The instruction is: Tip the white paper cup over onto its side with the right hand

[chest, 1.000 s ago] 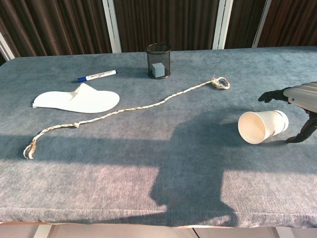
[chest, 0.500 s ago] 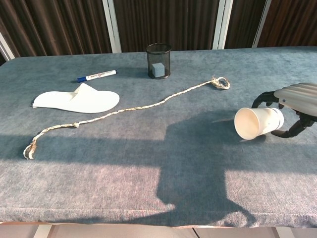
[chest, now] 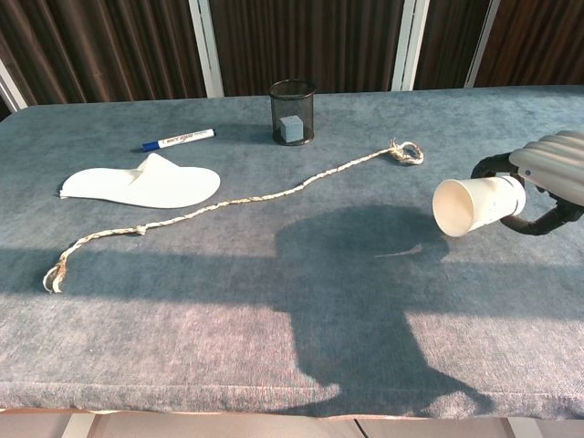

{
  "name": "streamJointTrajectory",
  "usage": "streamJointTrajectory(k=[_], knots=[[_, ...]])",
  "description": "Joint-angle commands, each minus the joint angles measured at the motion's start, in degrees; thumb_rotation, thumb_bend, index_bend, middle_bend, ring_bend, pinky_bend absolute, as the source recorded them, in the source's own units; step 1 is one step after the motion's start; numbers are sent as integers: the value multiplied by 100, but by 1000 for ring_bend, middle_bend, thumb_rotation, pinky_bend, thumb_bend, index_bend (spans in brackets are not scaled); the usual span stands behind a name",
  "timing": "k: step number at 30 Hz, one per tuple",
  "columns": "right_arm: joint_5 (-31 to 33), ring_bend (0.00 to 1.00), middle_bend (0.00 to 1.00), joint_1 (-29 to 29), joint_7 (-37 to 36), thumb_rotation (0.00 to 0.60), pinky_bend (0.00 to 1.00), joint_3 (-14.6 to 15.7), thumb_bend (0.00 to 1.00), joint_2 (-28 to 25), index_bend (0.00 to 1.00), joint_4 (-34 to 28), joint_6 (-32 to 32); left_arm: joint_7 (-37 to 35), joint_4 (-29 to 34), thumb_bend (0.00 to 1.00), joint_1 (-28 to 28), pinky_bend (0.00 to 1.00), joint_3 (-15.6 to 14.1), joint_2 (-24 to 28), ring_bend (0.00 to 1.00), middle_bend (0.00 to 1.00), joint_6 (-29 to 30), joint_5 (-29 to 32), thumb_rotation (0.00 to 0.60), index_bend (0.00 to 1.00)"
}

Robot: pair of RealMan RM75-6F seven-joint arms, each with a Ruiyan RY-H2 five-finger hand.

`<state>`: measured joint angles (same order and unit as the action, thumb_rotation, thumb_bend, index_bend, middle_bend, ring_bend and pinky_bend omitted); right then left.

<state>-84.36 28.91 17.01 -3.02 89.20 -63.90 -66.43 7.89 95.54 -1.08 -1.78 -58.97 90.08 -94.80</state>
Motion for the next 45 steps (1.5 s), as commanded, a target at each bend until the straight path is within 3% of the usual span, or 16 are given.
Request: streamJointTrajectory(k=[1, 5, 10, 21, 26, 29, 36, 39, 45], knots=[[-626, 510, 535, -78, 1332, 600, 618, 66, 724, 195, 728, 289, -887, -6, -1, 343, 3, 293, -1, -1, 100, 160, 12, -13, 600, 255], [-1318, 510, 535, 58, 2817, 600, 619, 311, 725, 76, 725, 287, -1131, -9, -3, 343, 1, 293, -1, 0, 101, 160, 11, -17, 600, 255], [-1776, 506, 535, 286, 4342, 600, 617, 493, 725, -203, 719, -87, -721, -38, 4, 343, 7, 293, -2, 15, 100, 160, 11, -2, 600, 255], [-1685, 471, 535, 516, 6508, 600, 593, 382, 704, -414, 694, -745, 410, -84, -6, 343, 10, 293, 11, 25, 100, 159, 24, 18, 600, 255], [-1679, 433, 535, 573, 6776, 600, 563, 361, 678, -446, 651, -966, 621, -82, -2, 342, 10, 293, 8, 29, 100, 159, 20, 14, 600, 255], [-1668, 397, 519, 539, 6768, 600, 530, 334, 595, -419, 593, -1010, 576, -87, -2, 343, 10, 293, 1, 32, 100, 159, 27, -9, 600, 255], [-1502, 244, 309, 363, 6592, 600, 395, 241, 365, -384, 354, -1067, 373, -103, -5, 342, 24, 293, 9, 35, 100, 159, 67, -15, 600, 255], [-1467, 188, 220, 318, 6521, 600, 360, 232, 308, -378, 267, -1058, 331, -101, -7, 343, 24, 293, 11, 32, 101, 160, 70, -17, 600, 255], [-1415, 130, 139, 294, 6386, 600, 323, 197, 236, -359, 170, -1033, 301, -97, -14, 342, 20, 293, 9, 29, 100, 159, 61, -23, 600, 255]])
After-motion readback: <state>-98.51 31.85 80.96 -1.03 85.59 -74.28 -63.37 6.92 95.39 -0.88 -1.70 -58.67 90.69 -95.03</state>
